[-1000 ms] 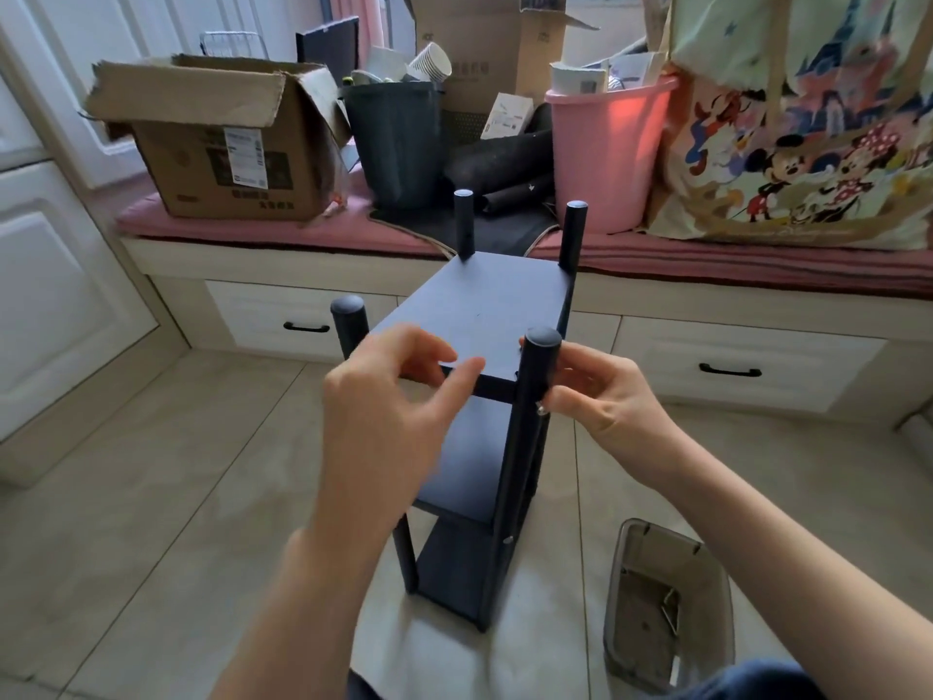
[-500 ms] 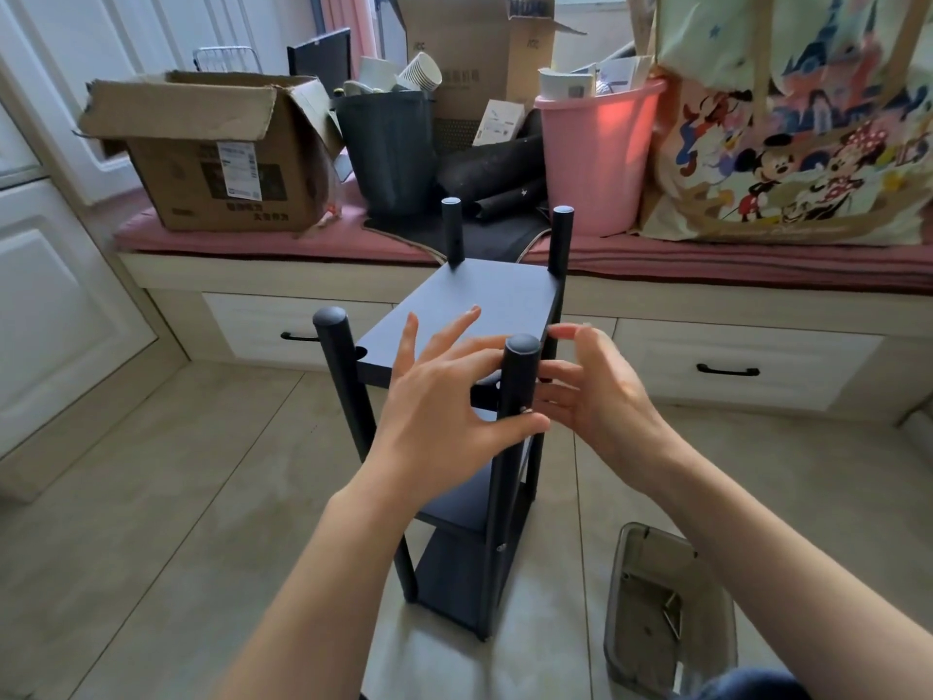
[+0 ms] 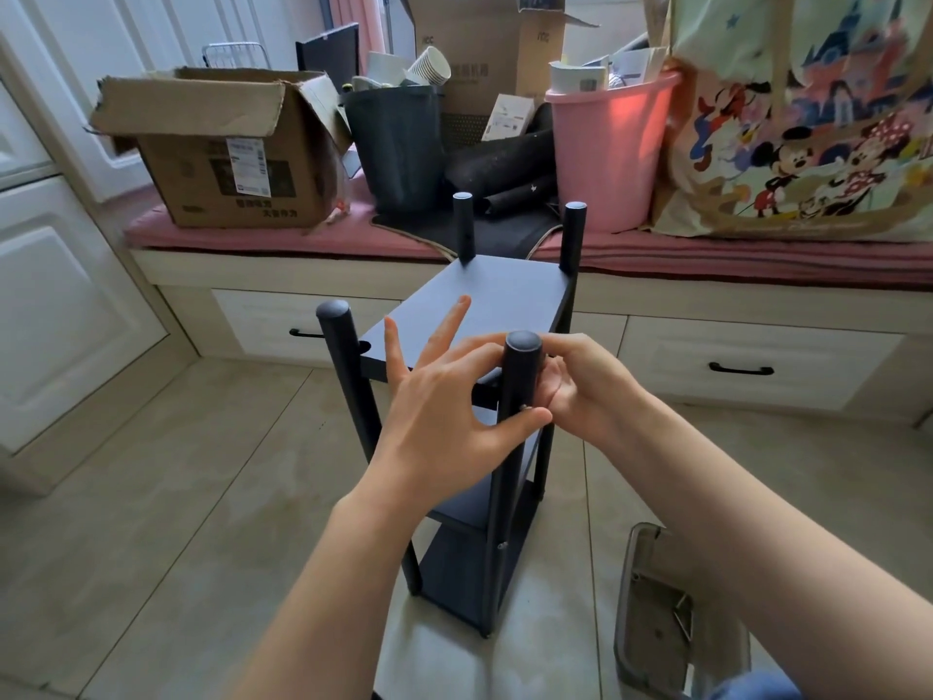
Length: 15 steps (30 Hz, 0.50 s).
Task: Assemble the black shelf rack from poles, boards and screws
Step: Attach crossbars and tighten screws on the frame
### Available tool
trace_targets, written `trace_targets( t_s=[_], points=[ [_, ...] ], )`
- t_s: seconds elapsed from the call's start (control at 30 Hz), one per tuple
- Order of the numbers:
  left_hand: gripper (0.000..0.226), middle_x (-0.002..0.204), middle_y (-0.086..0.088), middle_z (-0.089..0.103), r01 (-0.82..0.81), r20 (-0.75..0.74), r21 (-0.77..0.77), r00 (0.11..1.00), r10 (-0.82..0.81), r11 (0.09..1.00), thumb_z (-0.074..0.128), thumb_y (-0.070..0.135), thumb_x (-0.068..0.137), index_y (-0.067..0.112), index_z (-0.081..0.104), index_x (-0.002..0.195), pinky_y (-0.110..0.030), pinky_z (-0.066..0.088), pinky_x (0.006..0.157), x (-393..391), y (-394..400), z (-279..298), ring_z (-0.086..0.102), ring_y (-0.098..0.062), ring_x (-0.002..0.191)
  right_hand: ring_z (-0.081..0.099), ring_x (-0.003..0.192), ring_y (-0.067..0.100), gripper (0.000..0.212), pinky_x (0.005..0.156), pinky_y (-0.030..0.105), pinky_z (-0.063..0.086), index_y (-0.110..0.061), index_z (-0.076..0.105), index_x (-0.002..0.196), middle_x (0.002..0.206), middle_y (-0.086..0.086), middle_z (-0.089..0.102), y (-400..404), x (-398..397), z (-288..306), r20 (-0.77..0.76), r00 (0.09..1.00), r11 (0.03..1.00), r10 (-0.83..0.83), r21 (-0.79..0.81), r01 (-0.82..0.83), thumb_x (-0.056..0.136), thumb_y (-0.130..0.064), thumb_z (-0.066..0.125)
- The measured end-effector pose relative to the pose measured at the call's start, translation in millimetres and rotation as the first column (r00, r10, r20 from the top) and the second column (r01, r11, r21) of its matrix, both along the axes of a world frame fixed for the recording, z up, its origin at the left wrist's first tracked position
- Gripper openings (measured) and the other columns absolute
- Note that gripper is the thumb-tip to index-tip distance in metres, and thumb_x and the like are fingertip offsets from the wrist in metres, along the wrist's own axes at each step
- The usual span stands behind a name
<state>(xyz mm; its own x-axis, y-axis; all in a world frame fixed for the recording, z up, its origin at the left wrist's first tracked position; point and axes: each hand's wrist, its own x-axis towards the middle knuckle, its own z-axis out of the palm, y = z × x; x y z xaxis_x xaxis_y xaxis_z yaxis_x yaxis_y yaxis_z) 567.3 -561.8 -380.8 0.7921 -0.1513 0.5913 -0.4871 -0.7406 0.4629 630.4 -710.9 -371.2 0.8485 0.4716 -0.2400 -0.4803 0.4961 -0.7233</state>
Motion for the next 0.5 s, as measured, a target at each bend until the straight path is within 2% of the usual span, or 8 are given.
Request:
trace_targets(
  t_s=[0.1, 0.23, 0.33, 0.43, 0.5],
  points=[
    [0.051, 0.124, 0.026, 0.062, -0.009, -0.010, -0.020, 1.000, 0.009, 1.000, 0.057, 0.067, 0.076, 0.035, 0.066, 0.115, -0.057, -0.018, 0.118, -1.4, 1.1, -1.7, 0.018, -0.002, 0.151, 0.073, 0.073, 0.035, 0.024, 0.059, 0.037, 0.059, 0.012, 0.061, 0.101, 0.085, 0.022, 0.072, 2.5, -2.6, 1.9, 0.007, 1.000, 1.000, 0.011, 0.022, -0.011, 0.097, -0.003, 0.043],
    [0.047, 0.112, 0.043, 0.053, 0.018, -0.054, -0.108, 0.998, -0.024, 0.994, 0.070, 0.056, 0.074, 0.044, 0.048, 0.114, -0.044, -0.021, 0.117, -1.0, 0.1, -2.0, 0.016, 0.012, 0.146, 0.067, 0.089, 0.036, 0.033, 0.058, 0.036, 0.058, 0.012, 0.055, 0.123, 0.103, 0.023, 0.065, 5.8, -2.4, 3.2, 0.008, 1.000, 0.998, -0.028, -0.052, 0.028, 0.095, -0.003, 0.047],
    [0.045, 0.117, 0.034, 0.057, 0.030, -0.069, -0.113, 0.997, -0.038, 0.993, 0.071, 0.052, 0.074, 0.043, 0.047, 0.111, -0.044, -0.021, 0.116, 0.8, -2.3, -2.4, 0.014, 0.012, 0.146, 0.067, 0.082, 0.029, 0.027, 0.070, 0.039, 0.060, 0.008, 0.059, 0.117, 0.092, 0.015, 0.068, 5.4, -0.3, 3.5, 0.027, 0.998, 0.995, -0.049, -0.088, 0.051, 0.094, -0.002, 0.050],
    [0.045, 0.122, 0.027, 0.060, 0.028, -0.081, -0.102, 0.996, -0.036, 0.994, 0.069, 0.051, 0.075, 0.038, 0.051, 0.114, -0.047, -0.021, 0.116, 1.9, -3.0, -1.1, 0.013, 0.010, 0.147, 0.068, 0.065, 0.020, 0.019, 0.065, 0.035, 0.058, 0.005, 0.059, 0.108, 0.076, 0.008, 0.068, 5.5, 0.0, 3.7, 0.044, 0.998, 0.992, -0.050, -0.114, 0.054, 0.094, -0.003, 0.049],
    [0.045, 0.120, 0.031, 0.058, 0.028, -0.084, -0.095, 0.996, -0.036, 0.995, 0.069, 0.052, 0.076, 0.037, 0.052, 0.115, -0.049, -0.020, 0.116, 1.4, -3.2, -0.8, 0.012, 0.008, 0.148, 0.066, 0.068, 0.020, 0.018, 0.078, 0.037, 0.057, 0.005, 0.058, 0.109, 0.078, 0.009, 0.067, 5.6, 1.1, 3.0, 0.040, 0.997, 0.992, -0.062, -0.103, 0.066, 0.095, -0.002, 0.049]
  ],
)
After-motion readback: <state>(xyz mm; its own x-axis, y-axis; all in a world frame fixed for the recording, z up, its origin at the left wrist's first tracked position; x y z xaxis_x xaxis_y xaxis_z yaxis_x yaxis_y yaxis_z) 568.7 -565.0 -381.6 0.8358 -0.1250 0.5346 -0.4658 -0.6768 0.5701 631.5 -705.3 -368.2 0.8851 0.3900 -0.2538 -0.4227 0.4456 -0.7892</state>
